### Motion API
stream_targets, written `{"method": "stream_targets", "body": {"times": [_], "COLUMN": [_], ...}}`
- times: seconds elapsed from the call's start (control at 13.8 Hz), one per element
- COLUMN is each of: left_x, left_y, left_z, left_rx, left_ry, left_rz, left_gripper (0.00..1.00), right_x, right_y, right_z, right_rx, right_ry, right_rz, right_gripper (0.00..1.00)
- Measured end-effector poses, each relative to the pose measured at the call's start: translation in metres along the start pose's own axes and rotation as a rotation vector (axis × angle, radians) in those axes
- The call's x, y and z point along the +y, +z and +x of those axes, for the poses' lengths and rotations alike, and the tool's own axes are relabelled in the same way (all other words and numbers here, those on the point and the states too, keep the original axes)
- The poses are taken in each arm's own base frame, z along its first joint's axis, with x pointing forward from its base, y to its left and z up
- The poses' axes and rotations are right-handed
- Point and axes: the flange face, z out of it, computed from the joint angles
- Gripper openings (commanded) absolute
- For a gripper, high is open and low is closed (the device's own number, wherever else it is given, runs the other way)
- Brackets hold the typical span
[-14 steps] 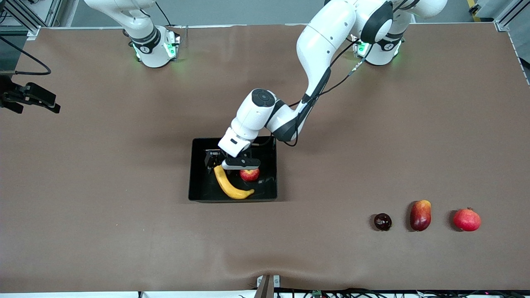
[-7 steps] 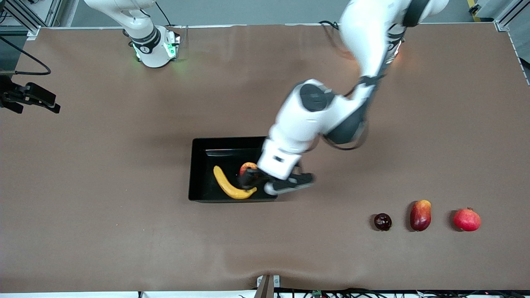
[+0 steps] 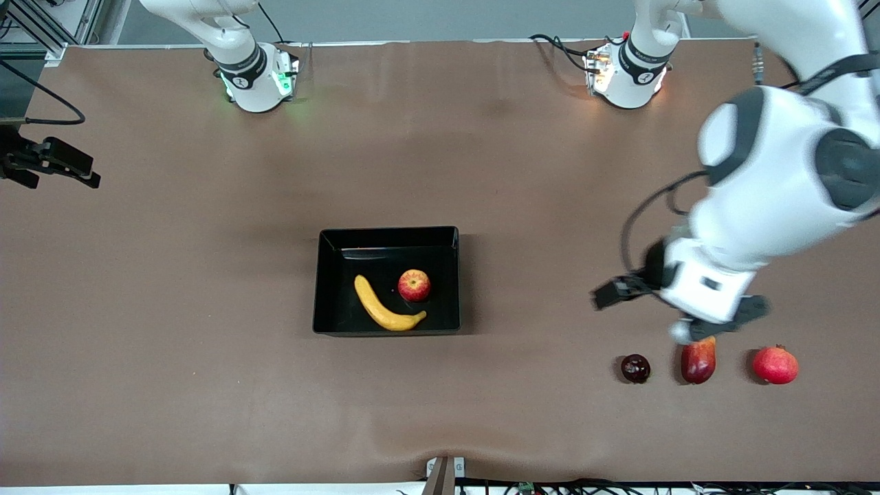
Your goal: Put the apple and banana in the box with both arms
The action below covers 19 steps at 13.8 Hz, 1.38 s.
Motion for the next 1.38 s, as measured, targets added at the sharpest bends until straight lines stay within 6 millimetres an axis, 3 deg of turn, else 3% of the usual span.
{"method": "stream_targets", "body": {"times": [0.22,0.51,0.73,0.87,1.09,1.38], "left_x": [-0.056,-0.092,-0.152,-0.185,-0.199,-0.198], "left_y": [-0.012,-0.055,-0.093,-0.106,-0.114,-0.124], "left_z": [0.01,-0.018,-0.029,-0.042,-0.062,-0.063], "left_rx": [-0.089,-0.08,-0.087,-0.079,-0.069,-0.035], "left_ry": [-0.048,0.024,0.067,0.103,0.161,0.182], "left_rz": [0.106,0.267,0.245,0.222,0.234,0.223], "left_gripper": [1.0,1.0,1.0,1.0,1.0,1.0], "right_x": [0.0,0.0,0.0,0.0,0.0,0.0], "right_y": [0.0,0.0,0.0,0.0,0.0,0.0], "right_z": [0.0,0.0,0.0,0.0,0.0,0.0], "right_rx": [0.0,0.0,0.0,0.0,0.0,0.0], "right_ry": [0.0,0.0,-0.001,-0.001,-0.001,-0.001], "right_rz": [0.0,0.0,0.0,0.0,0.0,0.0], "right_gripper": [1.0,1.0,1.0,1.0,1.0,1.0]}}
